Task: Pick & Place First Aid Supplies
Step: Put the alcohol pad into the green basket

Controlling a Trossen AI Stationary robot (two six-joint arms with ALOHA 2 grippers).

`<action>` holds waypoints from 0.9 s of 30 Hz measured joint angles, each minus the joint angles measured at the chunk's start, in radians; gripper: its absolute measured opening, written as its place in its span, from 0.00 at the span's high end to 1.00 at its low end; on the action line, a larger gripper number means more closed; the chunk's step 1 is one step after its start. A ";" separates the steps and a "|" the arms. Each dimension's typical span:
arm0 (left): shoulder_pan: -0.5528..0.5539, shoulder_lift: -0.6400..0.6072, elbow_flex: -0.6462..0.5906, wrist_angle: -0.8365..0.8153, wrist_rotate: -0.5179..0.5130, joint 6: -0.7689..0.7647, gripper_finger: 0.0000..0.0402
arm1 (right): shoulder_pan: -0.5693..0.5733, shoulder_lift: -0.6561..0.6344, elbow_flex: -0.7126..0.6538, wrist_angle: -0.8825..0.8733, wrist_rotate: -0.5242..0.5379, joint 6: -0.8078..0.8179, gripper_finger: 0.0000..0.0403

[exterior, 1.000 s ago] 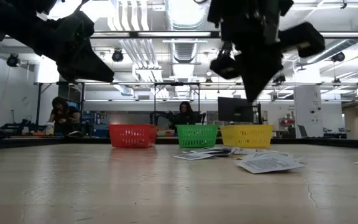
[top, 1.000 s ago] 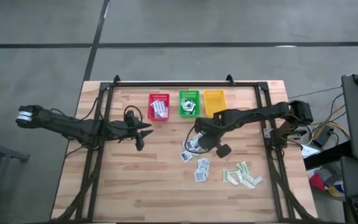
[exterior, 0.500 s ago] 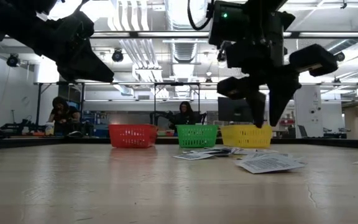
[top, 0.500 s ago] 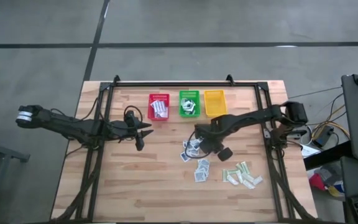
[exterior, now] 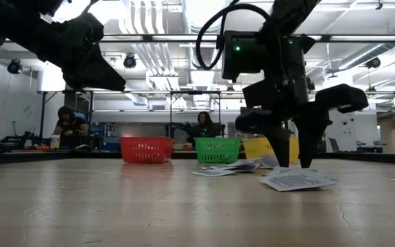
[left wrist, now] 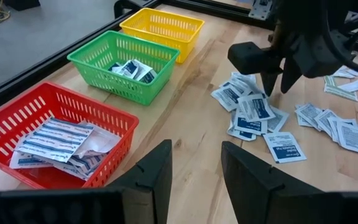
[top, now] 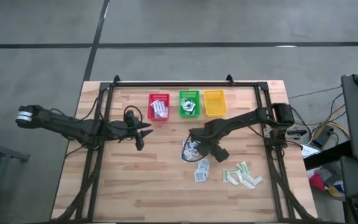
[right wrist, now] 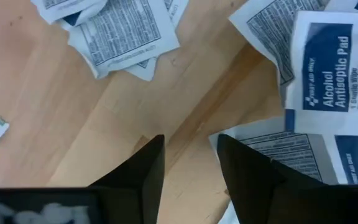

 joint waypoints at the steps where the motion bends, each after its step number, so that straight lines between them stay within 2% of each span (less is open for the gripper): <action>1: 0.000 0.000 0.000 0.001 0.000 -0.002 0.67 | 0.000 -0.004 0.001 -0.004 0.000 0.008 0.64; 12: 0.000 0.000 0.000 -0.001 -0.007 -0.001 0.67 | 0.001 -0.111 -0.005 -0.031 0.001 0.035 0.67; 16: 0.000 0.000 0.000 0.000 -0.017 -0.001 0.67 | 0.001 -0.124 -0.005 -0.026 0.002 0.001 0.67; 27: 0.000 0.000 0.000 0.001 -0.016 -0.004 0.67 | 0.001 -0.021 -0.018 0.054 0.084 -0.031 0.67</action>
